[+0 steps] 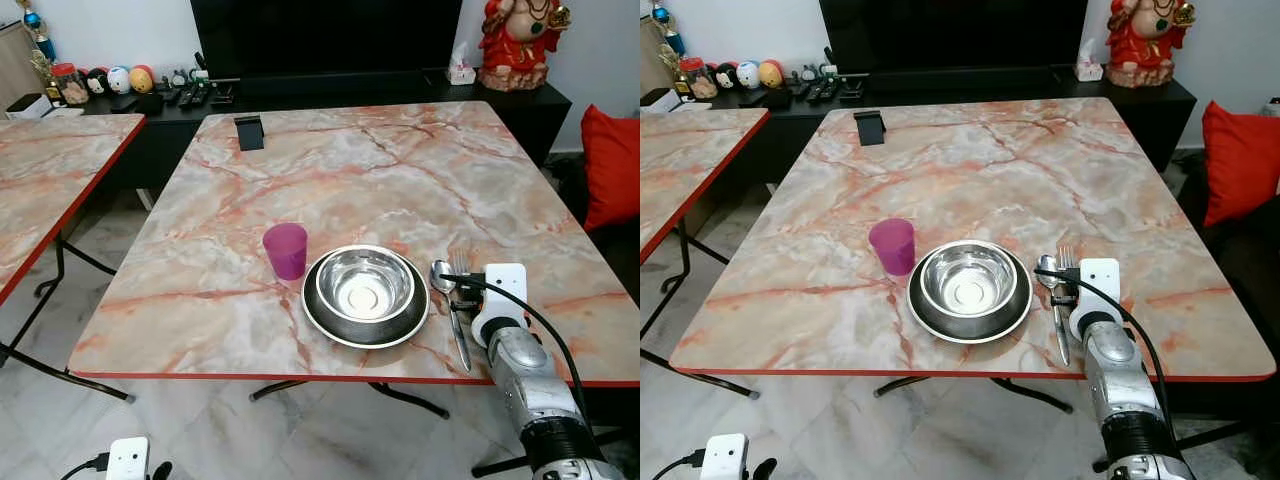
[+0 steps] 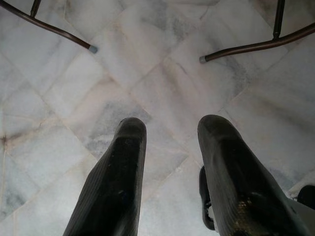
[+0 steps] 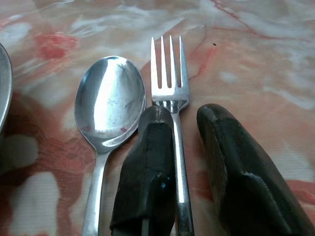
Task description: Setting the table
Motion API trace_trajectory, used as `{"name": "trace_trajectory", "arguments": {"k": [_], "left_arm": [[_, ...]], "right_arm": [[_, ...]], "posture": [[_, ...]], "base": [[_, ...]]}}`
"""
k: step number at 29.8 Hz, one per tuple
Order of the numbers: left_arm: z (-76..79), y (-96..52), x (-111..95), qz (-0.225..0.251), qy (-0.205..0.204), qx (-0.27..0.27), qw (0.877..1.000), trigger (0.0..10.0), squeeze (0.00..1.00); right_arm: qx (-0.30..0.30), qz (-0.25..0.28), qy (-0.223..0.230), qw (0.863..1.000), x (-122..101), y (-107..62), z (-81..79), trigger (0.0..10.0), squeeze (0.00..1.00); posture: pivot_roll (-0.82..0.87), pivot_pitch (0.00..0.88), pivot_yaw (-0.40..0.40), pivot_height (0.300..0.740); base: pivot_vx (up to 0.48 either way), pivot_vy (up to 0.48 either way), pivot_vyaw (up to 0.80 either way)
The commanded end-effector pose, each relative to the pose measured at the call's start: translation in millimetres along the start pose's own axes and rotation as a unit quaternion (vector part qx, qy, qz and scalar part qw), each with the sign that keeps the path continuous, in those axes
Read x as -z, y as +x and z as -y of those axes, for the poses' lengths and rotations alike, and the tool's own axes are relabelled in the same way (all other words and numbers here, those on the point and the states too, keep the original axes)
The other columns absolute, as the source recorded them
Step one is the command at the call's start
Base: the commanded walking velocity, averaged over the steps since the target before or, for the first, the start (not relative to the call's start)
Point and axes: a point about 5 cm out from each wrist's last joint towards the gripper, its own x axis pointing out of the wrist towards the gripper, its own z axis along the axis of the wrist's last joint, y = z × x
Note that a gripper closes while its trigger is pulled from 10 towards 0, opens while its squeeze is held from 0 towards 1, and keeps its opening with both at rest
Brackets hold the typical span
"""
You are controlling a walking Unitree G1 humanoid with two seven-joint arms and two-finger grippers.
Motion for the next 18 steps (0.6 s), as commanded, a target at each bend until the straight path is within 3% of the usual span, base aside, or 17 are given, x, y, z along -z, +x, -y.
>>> {"name": "trace_trajectory", "arguments": {"k": [1,3,4,5,6,7,9,10,11,12,18], "left_arm": [[-2.4,-0.6,1.7,-0.006,0.007,0.0,1.0,10.0,0.0],[-2.4,-0.6,1.6,-0.007,0.008,-0.001,1.0,10.0,0.0],[-2.5,-0.5,1.6,-0.007,0.008,-0.001,1.0,10.0,0.0],[-2.5,-0.5,1.6,-0.007,0.008,-0.001,1.0,10.0,0.0],[-2.5,-0.5,1.7,-0.007,0.008,-0.001,1.0,10.0,0.0],[-2.5,-0.5,1.7,-0.007,0.008,-0.001,1.0,10.0,0.0],[-3.0,-0.5,1.8,-0.008,0.008,-0.001,1.0,10.0,0.0],[-3.1,-0.6,2.0,-0.009,0.008,-0.002,1.0,10.0,0.0],[-3.2,-0.6,2.0,-0.009,0.008,-0.002,1.0,10.0,0.0],[-3.2,-0.5,2.0,-0.009,0.008,-0.002,1.0,10.0,0.0],[-2.3,-0.5,2.8,-0.011,0.006,-0.001,1.0,10.0,0.0]], "right_arm": [[-0.001,-0.001,-0.003,1.0,1.3,0.4,-1.8,10.0,0.0],[-0.004,0.001,0.001,1.0,1.0,0.4,-2.3,10.0,0.0],[-0.004,0.001,0.001,1.0,0.8,0.5,-2.5,10.0,0.43],[-0.005,0.002,0.003,1.0,0.7,0.4,-2.6,10.0,0.72],[-0.005,0.002,0.003,1.0,0.7,0.4,-2.6,10.0,0.72],[-0.004,0.002,0.003,1.0,0.6,0.4,-2.6,10.0,1.0],[-0.002,0.004,0.001,1.0,0.0,0.4,-2.6,10.0,1.0],[-0.001,0.005,0.001,1.0,-0.1,0.4,-2.4,10.0,0.77],[0.0,0.006,0.0,1.0,-0.5,0.4,-2.1,10.0,0.14],[0.001,0.007,0.0,1.0,-0.9,0.4,-1.7,10.0,0.0],[0.004,0.015,0.0,1.0,-4.5,0.7,-0.7,10.0,0.0]], "posture": [[-0.06,0.0,0.079,0.724],[-0.06,0.0,0.078,0.724],[-0.06,0.0,0.079,0.724],[-0.06,0.0,0.08,0.724],[-0.06,0.0,0.079,0.724],[-0.06,0.0,0.079,0.724],[-0.06,0.0,0.079,0.724],[-0.06,0.0,0.079,0.724],[-0.06,0.0,0.078,0.724],[-0.06,0.0,0.078,0.724],[-0.07,0.0,0.078,0.724]], "base": [[0.0,0.0,0.0],[0.0,0.0,0.0],[0.0,0.0,0.0],[0.0,0.0,0.0],[0.0,0.0,0.0],[0.0,0.0,0.0],[0.0,0.0,0.0],[0.0,0.0,0.0],[0.0,0.0,0.0],[0.0,0.0,0.0],[0.0,0.0,0.0]]}}
